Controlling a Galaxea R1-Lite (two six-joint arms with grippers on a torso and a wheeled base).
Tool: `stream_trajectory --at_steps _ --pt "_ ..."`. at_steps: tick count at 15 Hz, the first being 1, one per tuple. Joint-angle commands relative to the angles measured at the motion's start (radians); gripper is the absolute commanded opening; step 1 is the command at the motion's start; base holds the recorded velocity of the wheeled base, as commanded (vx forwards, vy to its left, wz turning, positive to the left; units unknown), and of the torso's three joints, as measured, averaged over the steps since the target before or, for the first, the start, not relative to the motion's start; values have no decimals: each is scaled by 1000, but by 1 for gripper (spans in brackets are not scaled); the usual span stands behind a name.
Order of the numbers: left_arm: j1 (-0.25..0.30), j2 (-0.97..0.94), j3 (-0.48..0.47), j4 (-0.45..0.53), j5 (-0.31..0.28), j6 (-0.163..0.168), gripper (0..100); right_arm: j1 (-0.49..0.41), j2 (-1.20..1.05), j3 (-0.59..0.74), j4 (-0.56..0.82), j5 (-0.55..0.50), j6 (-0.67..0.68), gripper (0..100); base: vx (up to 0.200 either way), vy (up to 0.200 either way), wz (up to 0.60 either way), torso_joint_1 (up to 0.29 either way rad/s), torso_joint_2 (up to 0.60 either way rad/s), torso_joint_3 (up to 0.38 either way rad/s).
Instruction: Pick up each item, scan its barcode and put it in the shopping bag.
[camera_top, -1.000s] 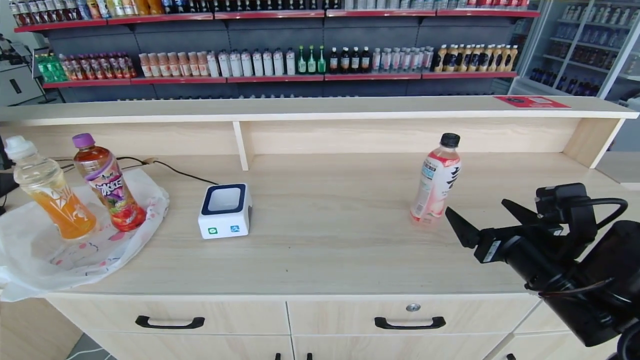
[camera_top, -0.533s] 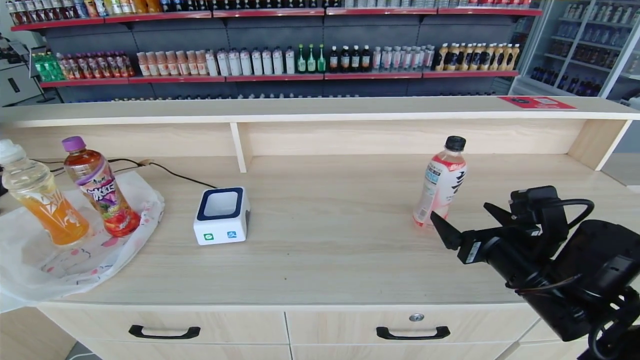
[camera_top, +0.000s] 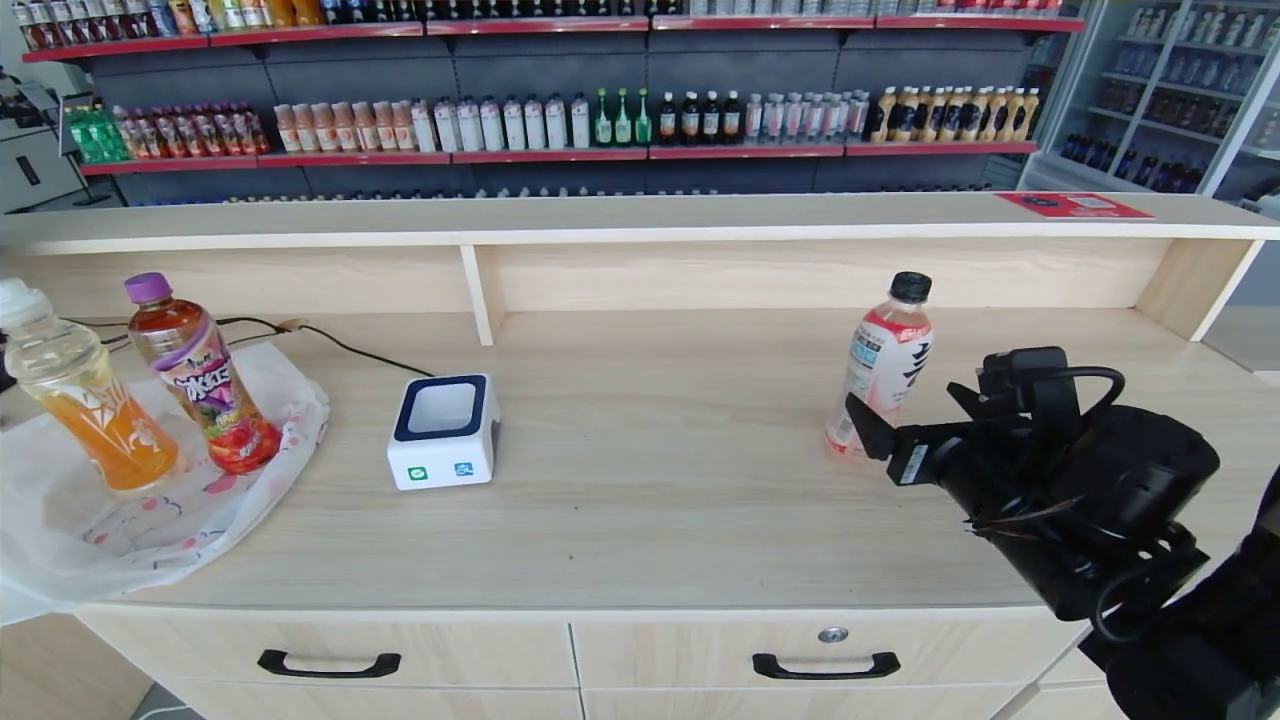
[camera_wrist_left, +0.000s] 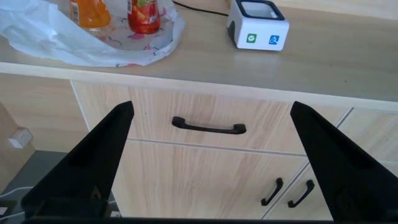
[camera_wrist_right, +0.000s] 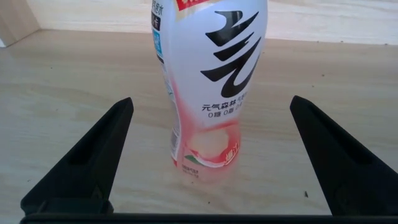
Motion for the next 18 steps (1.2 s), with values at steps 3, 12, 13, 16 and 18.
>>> stream_trajectory --at_steps 3,12,13,16,18 --pt "2 2 0 0 1 -1 100 0 76 -46 -1 0 14 100 0 0 0 0 0 0" --pt "0 0 0 -2 1 -3 100 -8 165 -182 -1 0 9 100 0 0 0 0 0 0" --pt "0 0 0 -2 0 -3 100 -12 171 -191 -1 2 9 100 0 0 0 0 0 0" --pt "2 0 0 -3 1 -3 100 -12 191 -248 -1 0 6 100 0 0 0 0 0 0" --pt "0 0 0 -3 1 -3 100 -9 196 -253 -1 0 6 100 0 0 0 0 0 0"
